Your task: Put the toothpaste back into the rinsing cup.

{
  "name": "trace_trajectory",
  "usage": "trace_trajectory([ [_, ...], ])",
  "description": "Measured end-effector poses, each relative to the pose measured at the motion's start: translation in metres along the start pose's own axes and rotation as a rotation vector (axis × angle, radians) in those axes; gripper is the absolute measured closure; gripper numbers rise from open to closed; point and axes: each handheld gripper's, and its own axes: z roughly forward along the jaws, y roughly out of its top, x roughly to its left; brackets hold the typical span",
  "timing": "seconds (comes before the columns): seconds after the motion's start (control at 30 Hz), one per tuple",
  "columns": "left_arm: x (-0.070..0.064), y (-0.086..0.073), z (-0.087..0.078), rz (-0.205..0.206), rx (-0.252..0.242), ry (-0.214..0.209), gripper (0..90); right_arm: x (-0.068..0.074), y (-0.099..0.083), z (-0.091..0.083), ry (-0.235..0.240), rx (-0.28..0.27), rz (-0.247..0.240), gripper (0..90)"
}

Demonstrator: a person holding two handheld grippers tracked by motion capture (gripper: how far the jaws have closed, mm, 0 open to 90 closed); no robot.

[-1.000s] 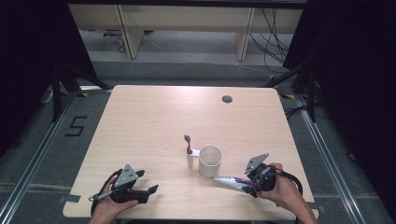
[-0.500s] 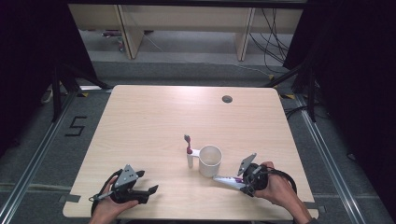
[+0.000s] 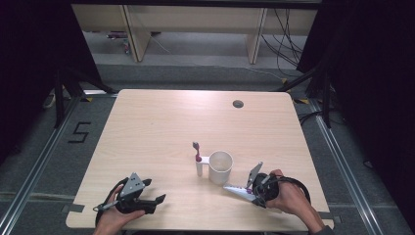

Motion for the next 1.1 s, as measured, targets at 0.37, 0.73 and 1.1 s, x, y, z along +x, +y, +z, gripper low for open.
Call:
trace_trajectory([
  [0.37, -0.002, 0.0, 0.001, -0.012, -0.013, 0.0, 22.2, 0.007, 0.005, 0.001, 0.008, 0.067, -0.009, 71.9],
  [0.73, 0.0, 0.0, 0.0, -0.001, 0.003, -0.004, 22.8, 0.019, 0.008, 0.001, -0.047, 0.098, -0.036, 75.9],
  [1.1, 0.0, -0.001, 0.001, -0.008, -0.003, 0.003, 22.9, 0.022, -0.011, -0.021, -0.052, -0.086, -0.039, 76.3],
])
